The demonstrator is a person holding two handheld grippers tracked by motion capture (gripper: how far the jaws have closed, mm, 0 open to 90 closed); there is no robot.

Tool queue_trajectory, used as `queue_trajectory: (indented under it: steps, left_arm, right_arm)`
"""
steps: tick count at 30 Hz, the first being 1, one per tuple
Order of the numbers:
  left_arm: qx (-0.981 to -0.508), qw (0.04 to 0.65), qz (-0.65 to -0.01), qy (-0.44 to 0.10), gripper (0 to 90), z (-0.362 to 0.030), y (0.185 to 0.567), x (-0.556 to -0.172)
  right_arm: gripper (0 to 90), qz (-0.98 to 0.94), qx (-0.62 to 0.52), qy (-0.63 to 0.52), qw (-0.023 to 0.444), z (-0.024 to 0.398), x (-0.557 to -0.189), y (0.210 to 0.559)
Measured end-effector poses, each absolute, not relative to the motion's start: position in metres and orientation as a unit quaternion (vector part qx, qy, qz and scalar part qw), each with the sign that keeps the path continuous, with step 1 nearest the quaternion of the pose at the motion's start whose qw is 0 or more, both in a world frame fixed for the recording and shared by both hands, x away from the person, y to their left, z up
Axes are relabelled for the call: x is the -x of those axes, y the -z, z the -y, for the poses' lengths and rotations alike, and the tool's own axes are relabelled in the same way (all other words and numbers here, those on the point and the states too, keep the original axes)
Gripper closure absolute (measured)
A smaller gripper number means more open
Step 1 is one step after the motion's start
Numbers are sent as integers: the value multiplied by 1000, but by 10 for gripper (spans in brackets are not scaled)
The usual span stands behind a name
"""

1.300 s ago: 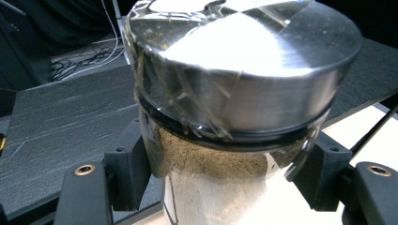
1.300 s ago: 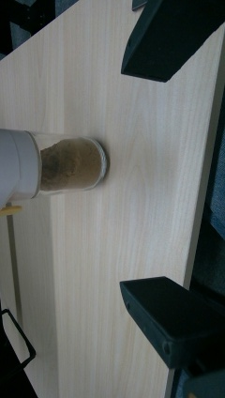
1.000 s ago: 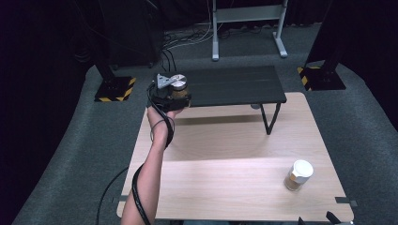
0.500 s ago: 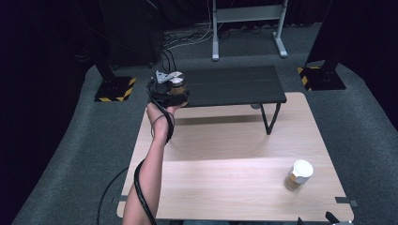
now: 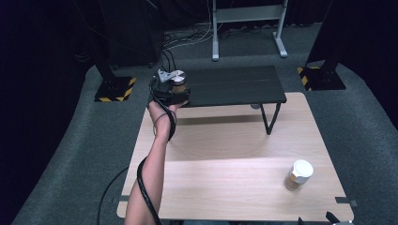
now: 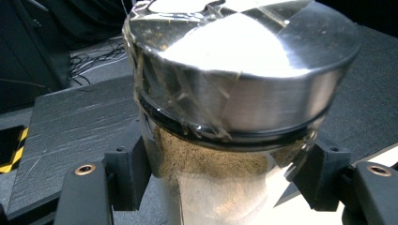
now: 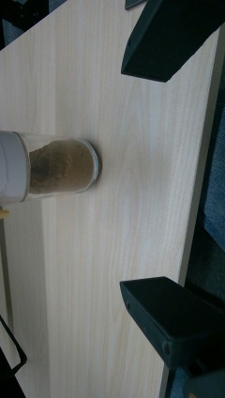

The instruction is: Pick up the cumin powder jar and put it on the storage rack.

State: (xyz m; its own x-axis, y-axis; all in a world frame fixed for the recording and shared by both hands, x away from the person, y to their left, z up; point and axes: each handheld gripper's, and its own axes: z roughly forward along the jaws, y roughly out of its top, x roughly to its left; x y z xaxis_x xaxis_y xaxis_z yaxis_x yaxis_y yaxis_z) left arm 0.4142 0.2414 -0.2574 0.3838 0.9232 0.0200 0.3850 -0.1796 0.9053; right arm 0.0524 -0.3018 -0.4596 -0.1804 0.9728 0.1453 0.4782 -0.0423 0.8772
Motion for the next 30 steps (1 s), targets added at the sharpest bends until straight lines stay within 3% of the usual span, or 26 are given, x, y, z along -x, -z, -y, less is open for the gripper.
queue_trajectory:
  steps: [30]
  left_arm:
    - [-701,440,-467,-310,304,-239,274,-422]
  right_arm:
    - [0,-636,-575,-430,283,302,-54,458]
